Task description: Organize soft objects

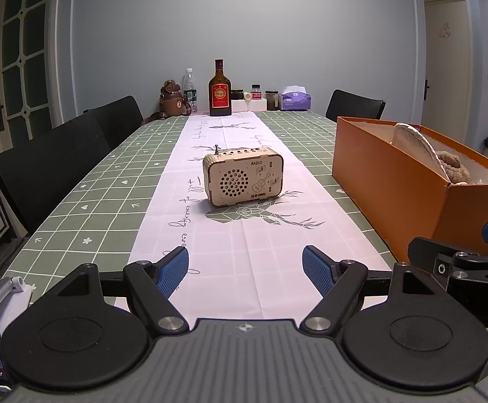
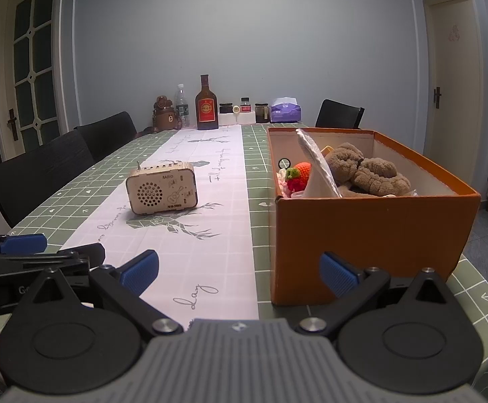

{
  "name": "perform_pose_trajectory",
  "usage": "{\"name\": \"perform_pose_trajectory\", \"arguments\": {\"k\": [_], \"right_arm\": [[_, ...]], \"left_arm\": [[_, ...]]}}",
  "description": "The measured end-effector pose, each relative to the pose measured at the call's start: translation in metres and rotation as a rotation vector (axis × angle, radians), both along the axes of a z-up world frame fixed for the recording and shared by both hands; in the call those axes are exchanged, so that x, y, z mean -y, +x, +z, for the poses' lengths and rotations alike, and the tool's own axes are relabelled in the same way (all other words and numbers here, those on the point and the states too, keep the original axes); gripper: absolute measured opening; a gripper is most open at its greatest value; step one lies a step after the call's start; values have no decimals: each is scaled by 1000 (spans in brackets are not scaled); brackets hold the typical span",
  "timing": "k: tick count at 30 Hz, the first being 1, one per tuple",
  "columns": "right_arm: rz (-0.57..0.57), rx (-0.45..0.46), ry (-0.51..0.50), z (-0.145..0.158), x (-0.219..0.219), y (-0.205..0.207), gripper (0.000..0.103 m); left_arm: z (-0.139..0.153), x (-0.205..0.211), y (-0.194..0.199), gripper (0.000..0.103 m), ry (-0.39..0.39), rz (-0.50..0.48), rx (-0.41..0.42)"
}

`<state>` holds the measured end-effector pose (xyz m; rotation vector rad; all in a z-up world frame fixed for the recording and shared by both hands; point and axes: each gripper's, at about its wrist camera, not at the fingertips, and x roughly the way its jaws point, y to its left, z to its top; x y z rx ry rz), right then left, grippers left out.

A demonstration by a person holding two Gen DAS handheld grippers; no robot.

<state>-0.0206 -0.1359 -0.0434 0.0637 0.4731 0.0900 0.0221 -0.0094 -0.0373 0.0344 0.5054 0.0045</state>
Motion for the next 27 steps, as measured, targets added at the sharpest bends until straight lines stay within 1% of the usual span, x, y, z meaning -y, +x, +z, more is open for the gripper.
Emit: {"name": "perform_pose_trajectory", "arguments": {"k": [27], "right_arm": [[2,-8,-1,-2,0,1,100]], "left_arm": [[-3,1,2,91,1,0,-6]]}}
